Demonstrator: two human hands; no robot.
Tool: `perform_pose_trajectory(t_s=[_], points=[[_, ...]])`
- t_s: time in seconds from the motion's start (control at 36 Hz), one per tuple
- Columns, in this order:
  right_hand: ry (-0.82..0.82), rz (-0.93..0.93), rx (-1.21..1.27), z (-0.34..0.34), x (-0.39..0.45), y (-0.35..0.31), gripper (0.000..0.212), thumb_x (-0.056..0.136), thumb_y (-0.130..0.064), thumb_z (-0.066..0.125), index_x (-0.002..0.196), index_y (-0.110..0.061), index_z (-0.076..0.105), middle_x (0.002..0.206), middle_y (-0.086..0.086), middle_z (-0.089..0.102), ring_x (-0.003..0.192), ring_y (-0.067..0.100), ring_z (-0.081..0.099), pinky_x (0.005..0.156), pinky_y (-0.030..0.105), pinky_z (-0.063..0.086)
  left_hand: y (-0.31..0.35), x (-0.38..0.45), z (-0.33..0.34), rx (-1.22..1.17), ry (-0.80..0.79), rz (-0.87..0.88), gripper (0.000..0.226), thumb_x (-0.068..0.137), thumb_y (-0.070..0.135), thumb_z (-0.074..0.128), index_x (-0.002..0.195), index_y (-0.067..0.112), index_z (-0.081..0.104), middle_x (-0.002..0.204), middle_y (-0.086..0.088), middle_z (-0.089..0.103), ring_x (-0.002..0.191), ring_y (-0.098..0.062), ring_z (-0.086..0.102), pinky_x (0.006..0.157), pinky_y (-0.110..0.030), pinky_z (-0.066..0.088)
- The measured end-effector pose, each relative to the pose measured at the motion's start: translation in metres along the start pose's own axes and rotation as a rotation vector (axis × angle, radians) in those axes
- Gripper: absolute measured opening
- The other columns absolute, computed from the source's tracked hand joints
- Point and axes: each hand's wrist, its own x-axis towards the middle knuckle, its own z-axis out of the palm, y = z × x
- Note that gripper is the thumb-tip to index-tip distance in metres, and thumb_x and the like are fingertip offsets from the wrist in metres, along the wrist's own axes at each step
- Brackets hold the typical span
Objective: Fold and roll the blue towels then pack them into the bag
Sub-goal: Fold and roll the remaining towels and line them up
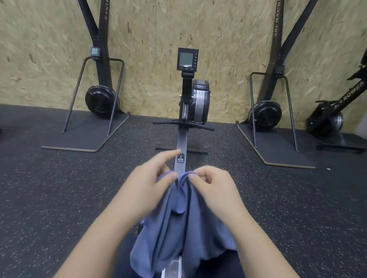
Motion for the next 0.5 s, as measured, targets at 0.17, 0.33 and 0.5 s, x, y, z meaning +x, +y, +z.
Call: perform_pose_trajectory(t_s=[0.17,0.33,0.5], points=[[-0.029,-0.096,0.082,0.001,-0.007,-0.020,0.034,0.086,-0.002,0.060,0.073,-0.033,0.063,0.072,-0.015,0.066,0.064,-0.003,0.056,0.064,0.008,0.041,0.011,-0.003,0.011,0.119,0.011,0.006,0.026,0.091,0.023,0.062,0.110,0.040,0.065,0.079,0.012,0.065,0.078,0.000,0.057,0.073,-0.017,0.044],[-0.011,-0.111,0.151,0.002,-0.008,-0.017,0.018,0.086,-0.007,0.067,0.079,-0.023,0.064,0.078,-0.006,0.068,0.073,0.010,0.062,0.069,0.015,0.047,0.012,-0.002,0.008,0.107,0.108,-0.024,0.009,0.088,0.024,0.065,0.085,0.031,0.067,0.080,0.019,0.068,0.080,0.002,0.060,0.075,-0.025,0.047],[-0.028,-0.116,0.018,0.000,-0.009,-0.014,0.020,0.088,-0.012,0.066,0.080,-0.029,0.060,0.081,-0.008,0.066,0.073,0.006,0.059,0.067,0.011,0.043,0.015,-0.003,0.004,0.078,0.119,0.016,0.013,0.090,0.020,0.064,0.083,0.031,0.065,0.078,0.017,0.067,0.079,-0.001,0.060,0.073,-0.022,0.046]])
